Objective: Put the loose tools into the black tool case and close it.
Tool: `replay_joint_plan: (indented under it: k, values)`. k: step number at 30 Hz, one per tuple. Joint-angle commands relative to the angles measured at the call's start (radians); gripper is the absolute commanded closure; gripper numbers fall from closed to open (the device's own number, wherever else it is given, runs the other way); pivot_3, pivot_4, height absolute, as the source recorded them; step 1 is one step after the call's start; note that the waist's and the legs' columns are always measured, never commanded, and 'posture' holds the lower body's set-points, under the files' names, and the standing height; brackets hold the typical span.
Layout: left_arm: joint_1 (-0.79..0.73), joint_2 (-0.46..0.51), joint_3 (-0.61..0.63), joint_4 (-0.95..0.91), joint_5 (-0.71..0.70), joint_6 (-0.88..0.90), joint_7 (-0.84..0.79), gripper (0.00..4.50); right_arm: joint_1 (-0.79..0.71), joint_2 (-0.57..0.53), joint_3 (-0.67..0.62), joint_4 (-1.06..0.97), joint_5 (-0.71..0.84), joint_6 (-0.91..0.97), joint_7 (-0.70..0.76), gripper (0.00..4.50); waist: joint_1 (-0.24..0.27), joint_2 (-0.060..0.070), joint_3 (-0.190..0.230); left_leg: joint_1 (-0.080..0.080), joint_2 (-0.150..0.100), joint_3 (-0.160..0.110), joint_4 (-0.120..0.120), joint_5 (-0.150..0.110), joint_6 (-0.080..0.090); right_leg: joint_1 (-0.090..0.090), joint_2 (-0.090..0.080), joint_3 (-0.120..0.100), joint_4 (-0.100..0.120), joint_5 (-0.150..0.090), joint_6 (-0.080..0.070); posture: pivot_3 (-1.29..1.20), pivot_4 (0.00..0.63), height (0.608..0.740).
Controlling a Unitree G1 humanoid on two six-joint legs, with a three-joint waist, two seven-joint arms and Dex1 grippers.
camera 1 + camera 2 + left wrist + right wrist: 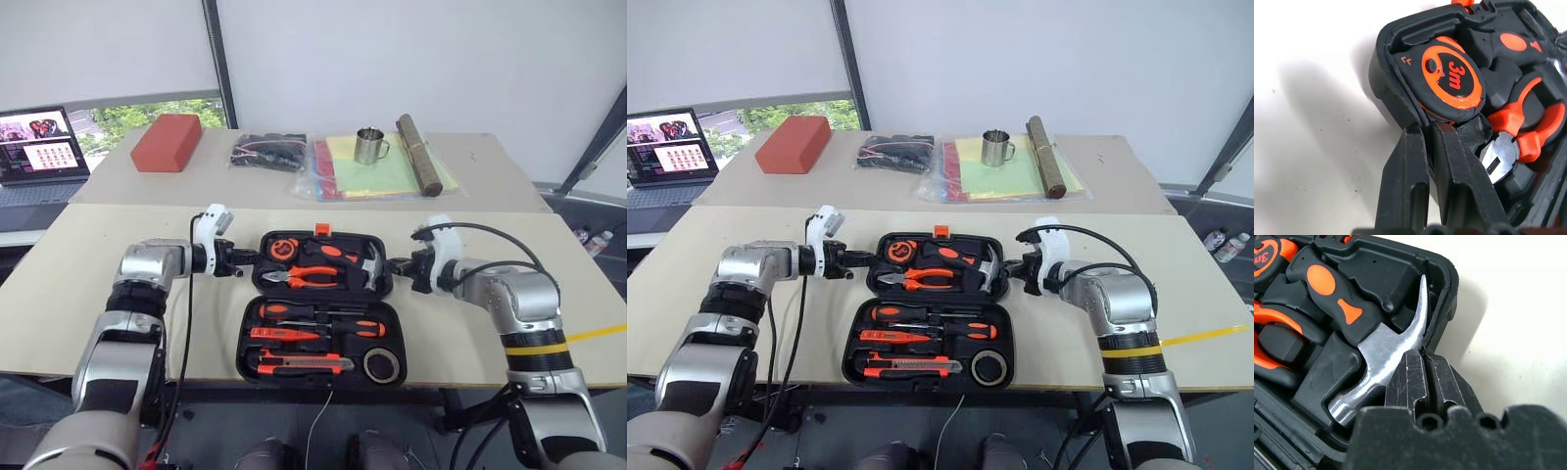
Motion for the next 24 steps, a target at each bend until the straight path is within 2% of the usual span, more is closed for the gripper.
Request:
replay_joint_plan:
  k: [1, 5, 8, 13, 15, 19, 24]
  values:
    - [-0.039, -0.060, 0.054, -0.070, -0.018, -0.206, 0.062, 4.47, -0.070, 0.016, -0.079, -0.092, -0.010, -0.178, -0.020, 4.50, 0.008, 0.000, 0.000, -0.002, 0.000, 0.000, 0.000, 0.000, 0.000, -0.002, -0.002, -0.001, 0.000, 0.001, -0.001, 0.00, 0.150, 0.736]
    - [-0.075, -0.101, 0.109, -0.095, -0.057, -0.307, 0.068, 4.47, -0.079, 0.039, -0.105, -0.122, -0.043, -0.306, -0.057, 4.50, 0.008, 0.000, 0.000, -0.013, -0.003, 0.000, 0.001, 0.005, 0.005, -0.011, -0.004, -0.005, 0.001, 0.003, -0.002, 0.00, 0.150, 0.736]
    - [-0.061, -0.108, 0.102, -0.109, -0.038, -0.380, 0.059, 4.47, -0.053, 0.044, -0.104, -0.137, -0.074, -0.376, -0.071, 4.50, 0.006, 0.000, 0.000, -0.019, -0.004, 0.000, 0.000, 0.009, 0.011, -0.017, -0.001, -0.006, 0.002, 0.003, -0.002, 0.00, 0.150, 0.736]
    - [0.033, -0.099, 0.055, -0.156, 0.022, -0.537, 0.056, 4.47, 0.058, 0.036, -0.082, -0.184, -0.151, -0.500, -0.076, 4.50, 0.002, 0.000, 0.000, -0.022, -0.004, 0.000, -0.006, 0.009, 0.011, -0.020, 0.004, -0.007, 0.000, 0.002, -0.001, 0.00, 0.150, 0.736]
    - [0.068, -0.103, 0.059, -0.171, 0.037, -0.569, 0.102, 4.47, 0.133, 0.029, -0.066, -0.211, -0.195, -0.565, -0.078, 4.50, 0.002, 0.000, 0.000, -0.021, -0.005, 0.000, -0.010, 0.009, 0.011, -0.020, 0.005, -0.007, -0.004, 0.002, -0.001, 0.00, 0.150, 0.736]
    - [0.133, -0.111, 0.095, -0.273, -0.012, -0.487, 0.154, 4.47, 0.270, 0.014, -0.077, -0.285, -0.228, -0.656, -0.069, 4.50, 0.002, 0.000, 0.000, -0.020, -0.005, 0.000, -0.012, 0.009, 0.011, -0.018, 0.004, -0.007, -0.005, 0.001, 0.000, 0.00, 0.150, 0.736]
    - [0.275, -0.093, 0.144, -0.553, -0.123, -0.277, 0.213, 4.47, 0.434, 0.003, -0.134, -0.447, -0.206, -0.747, -0.055, 4.50, 0.000, 0.000, 0.000, -0.012, -0.004, 0.000, -0.012, 0.009, 0.011, -0.011, 0.004, -0.004, -0.005, 0.000, 0.001, 0.00, 0.150, 0.736]
